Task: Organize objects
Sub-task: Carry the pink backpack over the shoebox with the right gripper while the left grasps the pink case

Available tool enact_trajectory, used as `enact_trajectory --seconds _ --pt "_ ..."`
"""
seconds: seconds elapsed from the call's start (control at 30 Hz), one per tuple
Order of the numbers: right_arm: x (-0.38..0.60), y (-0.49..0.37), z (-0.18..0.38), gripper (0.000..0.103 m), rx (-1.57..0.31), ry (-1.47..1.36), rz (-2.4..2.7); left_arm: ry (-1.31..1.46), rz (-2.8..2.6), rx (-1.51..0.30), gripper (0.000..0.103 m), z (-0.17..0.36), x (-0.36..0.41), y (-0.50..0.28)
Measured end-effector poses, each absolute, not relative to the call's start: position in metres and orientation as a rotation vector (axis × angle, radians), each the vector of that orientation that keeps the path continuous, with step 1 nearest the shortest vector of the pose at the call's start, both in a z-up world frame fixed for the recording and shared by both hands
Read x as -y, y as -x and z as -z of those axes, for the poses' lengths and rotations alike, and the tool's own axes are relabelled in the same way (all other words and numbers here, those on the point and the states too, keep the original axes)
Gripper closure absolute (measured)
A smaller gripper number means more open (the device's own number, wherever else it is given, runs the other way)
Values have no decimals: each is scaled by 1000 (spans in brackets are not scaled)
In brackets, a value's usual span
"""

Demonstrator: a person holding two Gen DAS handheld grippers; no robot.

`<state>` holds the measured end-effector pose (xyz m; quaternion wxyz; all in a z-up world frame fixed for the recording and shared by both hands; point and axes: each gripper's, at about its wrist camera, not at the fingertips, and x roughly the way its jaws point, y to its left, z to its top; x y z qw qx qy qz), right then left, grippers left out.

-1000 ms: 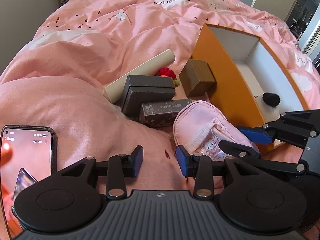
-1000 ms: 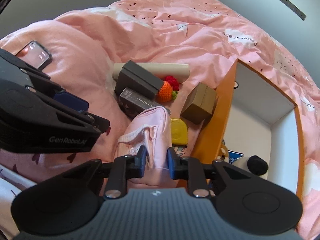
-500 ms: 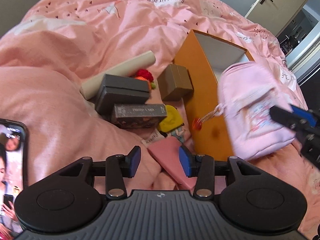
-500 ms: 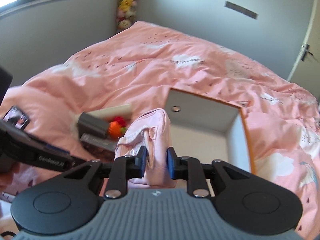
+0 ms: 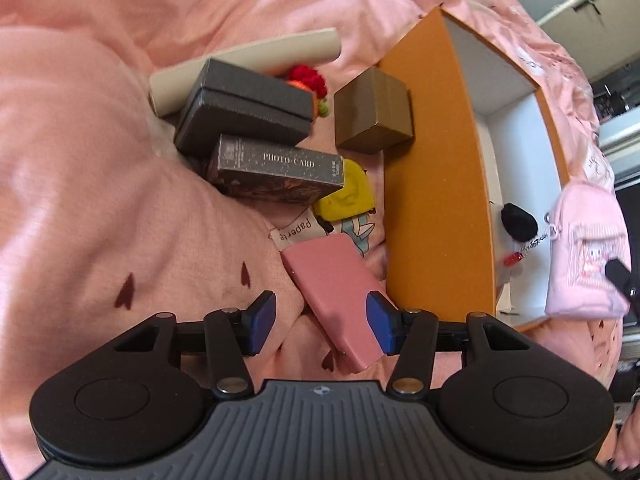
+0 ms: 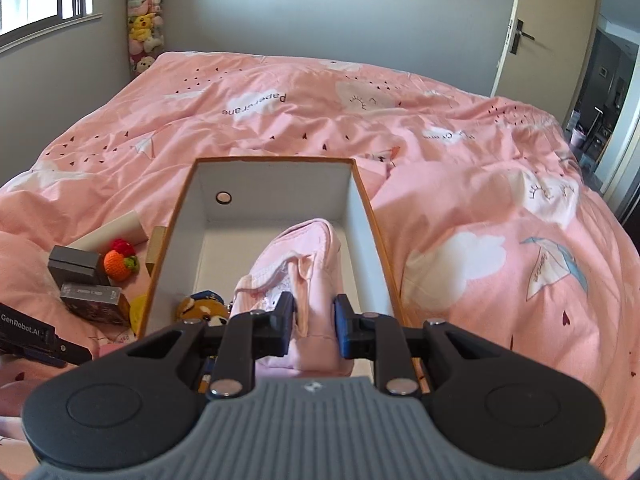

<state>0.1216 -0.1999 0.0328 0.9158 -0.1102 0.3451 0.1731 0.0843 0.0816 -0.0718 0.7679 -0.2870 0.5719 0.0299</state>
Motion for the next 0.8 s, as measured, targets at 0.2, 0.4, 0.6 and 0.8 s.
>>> enact_trajectory --seconds 0.2,0.4,0.6,0.8 --pt "209 -129 -23 80 -722 200 -364 710 -60 -1318 42 94 -74 -98" --pt "221 -139 -20 80 -721 176 -354 731 -79 -1385 46 118 -65 -110" --pt "229 -143 -18 80 -719 167 -355 708 -89 -1372 55 120 -60 -112" --pt "228 -151 -14 80 -719 156 -369 593 -42 -1284 70 102 -53 -105"
